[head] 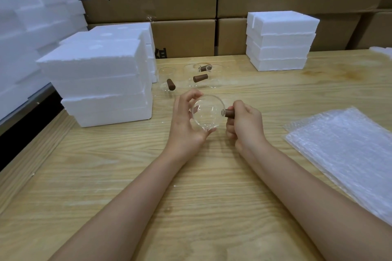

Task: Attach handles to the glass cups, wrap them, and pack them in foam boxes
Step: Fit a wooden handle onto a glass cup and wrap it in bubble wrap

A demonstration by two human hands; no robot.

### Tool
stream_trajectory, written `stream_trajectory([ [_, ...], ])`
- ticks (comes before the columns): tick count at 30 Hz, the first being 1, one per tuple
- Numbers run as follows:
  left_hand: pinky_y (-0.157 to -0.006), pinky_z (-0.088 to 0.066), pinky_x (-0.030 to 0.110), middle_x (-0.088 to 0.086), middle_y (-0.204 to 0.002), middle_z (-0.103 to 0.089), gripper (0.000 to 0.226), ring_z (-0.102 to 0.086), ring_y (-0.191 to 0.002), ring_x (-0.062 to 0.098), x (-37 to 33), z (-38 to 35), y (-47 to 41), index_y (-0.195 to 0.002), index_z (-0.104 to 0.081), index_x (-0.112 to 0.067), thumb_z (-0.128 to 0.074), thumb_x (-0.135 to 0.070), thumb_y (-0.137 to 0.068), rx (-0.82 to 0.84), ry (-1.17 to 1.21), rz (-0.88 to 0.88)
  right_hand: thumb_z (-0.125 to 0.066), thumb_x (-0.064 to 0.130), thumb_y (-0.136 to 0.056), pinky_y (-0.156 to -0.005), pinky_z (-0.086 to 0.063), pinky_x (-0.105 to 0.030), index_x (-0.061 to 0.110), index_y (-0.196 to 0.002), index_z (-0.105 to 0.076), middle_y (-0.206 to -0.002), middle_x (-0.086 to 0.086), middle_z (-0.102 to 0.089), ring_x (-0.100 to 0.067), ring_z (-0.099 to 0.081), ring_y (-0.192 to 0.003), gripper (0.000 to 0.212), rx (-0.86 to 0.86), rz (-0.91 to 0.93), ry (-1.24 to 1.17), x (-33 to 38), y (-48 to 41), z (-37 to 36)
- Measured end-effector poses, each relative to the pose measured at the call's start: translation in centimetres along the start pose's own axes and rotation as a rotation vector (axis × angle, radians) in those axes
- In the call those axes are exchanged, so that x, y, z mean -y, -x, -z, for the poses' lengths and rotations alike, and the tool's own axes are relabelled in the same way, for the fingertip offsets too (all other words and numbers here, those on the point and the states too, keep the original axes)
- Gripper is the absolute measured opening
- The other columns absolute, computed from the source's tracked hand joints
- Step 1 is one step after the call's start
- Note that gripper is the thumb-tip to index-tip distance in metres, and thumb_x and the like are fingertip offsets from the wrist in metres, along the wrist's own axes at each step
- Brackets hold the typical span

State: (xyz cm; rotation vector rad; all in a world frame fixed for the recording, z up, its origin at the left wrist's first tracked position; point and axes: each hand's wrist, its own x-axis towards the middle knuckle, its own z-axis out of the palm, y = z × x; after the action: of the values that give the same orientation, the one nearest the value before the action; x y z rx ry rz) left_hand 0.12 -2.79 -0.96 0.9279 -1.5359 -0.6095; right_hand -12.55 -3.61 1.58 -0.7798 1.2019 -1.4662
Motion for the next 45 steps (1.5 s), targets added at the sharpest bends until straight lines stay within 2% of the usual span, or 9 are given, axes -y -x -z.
stream_trajectory([
  [6,-0.093,-0.048,0.027,-0.006,-0.124,-0.043,0.083,-0.053,-0.120,0.022,-0.1,0.3,-0.1,-0.112,-0.042,-0.034,-0.084,0.013,-0.058,-0.012,0.175,0.114,-0.059,0.023,-0.092,-0.049,-0.033,-0.023,0.016,-0.065,-0.045,-0.060,0.003,-0.067,0.001,-0.045,-0.038,0.031,0.011,0.272,0.107,-0.4,0.2,0.0],
  [12,-0.089,-0.054,0.030,-0.002,-0.118,-0.051,0.077,-0.063,-0.112,0.022,-0.3,0.9,-0.3,-0.116,-0.048,-0.032,-0.078,0.014,-0.063,-0.006,0.371,0.264,-0.067,0.019,-0.088,-0.052,-0.042,-0.021,0.020,-0.076,-0.049,-0.069,0.000,-0.061,-0.003,-0.051,-0.051,0.021,0.165,0.501,0.201,-0.5,0.6,0.3],
  [15,-0.091,-0.055,0.036,-0.001,-0.118,-0.053,0.074,-0.063,-0.112,0.026,-0.2,1.3,-0.4,-0.118,-0.051,-0.032,-0.077,0.009,-0.063,-0.020,0.411,0.316,-0.060,0.009,-0.091,-0.046,-0.043,-0.023,0.014,-0.083,-0.050,-0.076,-0.004,-0.061,-0.009,-0.050,-0.047,0.014,0.313,0.479,0.152,-0.5,0.3,0.7],
  [19,-0.086,-0.057,0.037,-0.002,-0.118,-0.054,0.075,-0.063,-0.111,0.023,-0.1,1.3,-0.5,-0.118,-0.053,-0.034,-0.077,0.013,-0.065,-0.038,0.376,0.344,-0.053,0.003,-0.094,-0.050,-0.048,-0.027,0.007,-0.088,-0.052,-0.068,0.008,-0.064,-0.015,-0.055,-0.052,0.007,0.432,0.404,0.080,-0.6,-0.5,1.4],
  [27,-0.080,-0.056,0.025,-0.010,-0.113,-0.056,0.078,-0.062,-0.081,0.001,-0.1,1.2,-0.4,-0.116,-0.054,-0.045,-0.085,0.002,-0.062,-0.056,0.218,0.288,-0.056,0.007,-0.093,-0.047,-0.038,-0.018,0.012,-0.082,-0.057,-0.055,0.005,-0.051,-0.006,-0.046,-0.049,0.012,0.344,0.325,0.118,-0.9,-1.3,1.8],
  [31,-0.084,-0.051,0.023,-0.004,-0.123,-0.054,0.085,-0.060,-0.099,0.009,0.1,0.9,-0.5,-0.123,-0.048,-0.043,-0.089,-0.004,-0.060,-0.079,0.041,0.225,-0.054,0.004,-0.093,-0.047,-0.037,-0.015,0.011,-0.082,-0.059,-0.055,0.007,-0.053,-0.004,-0.045,-0.049,0.014,0.324,0.287,0.127,-0.9,-1.5,1.7],
  [36,-0.088,-0.048,0.017,-0.021,-0.119,-0.048,0.082,-0.055,-0.111,0.007,0.3,0.9,-0.4,-0.120,-0.050,-0.040,-0.089,-0.002,-0.058,-0.078,-0.075,0.098,-0.047,-0.001,-0.093,-0.049,-0.035,-0.016,0.011,-0.082,-0.061,-0.062,0.012,-0.065,-0.005,-0.045,-0.055,0.021,0.366,0.232,0.119,-0.9,-1.6,1.7],
  [41,-0.092,-0.050,0.027,-0.018,-0.118,-0.047,0.081,-0.054,-0.116,0.016,0.4,0.7,-0.3,-0.112,-0.046,-0.044,-0.088,0.000,-0.058,-0.090,-0.139,0.013,-0.045,-0.006,-0.091,-0.051,-0.034,-0.017,0.012,-0.081,-0.060,-0.066,0.006,-0.064,-0.007,-0.045,-0.059,0.026,0.383,0.223,0.042,-0.9,-1.6,1.6],
  [45,-0.096,-0.045,0.019,-0.019,-0.116,-0.044,0.081,-0.053,-0.115,0.012,0.7,0.8,-0.4,-0.110,-0.041,-0.041,-0.088,0.000,-0.058,-0.099,-0.182,-0.046,-0.046,-0.008,-0.090,-0.055,-0.035,-0.016,0.012,-0.084,-0.060,-0.067,0.009,-0.068,-0.008,-0.042,-0.060,0.024,0.430,0.276,0.029,-0.9,-1.5,1.6],
])
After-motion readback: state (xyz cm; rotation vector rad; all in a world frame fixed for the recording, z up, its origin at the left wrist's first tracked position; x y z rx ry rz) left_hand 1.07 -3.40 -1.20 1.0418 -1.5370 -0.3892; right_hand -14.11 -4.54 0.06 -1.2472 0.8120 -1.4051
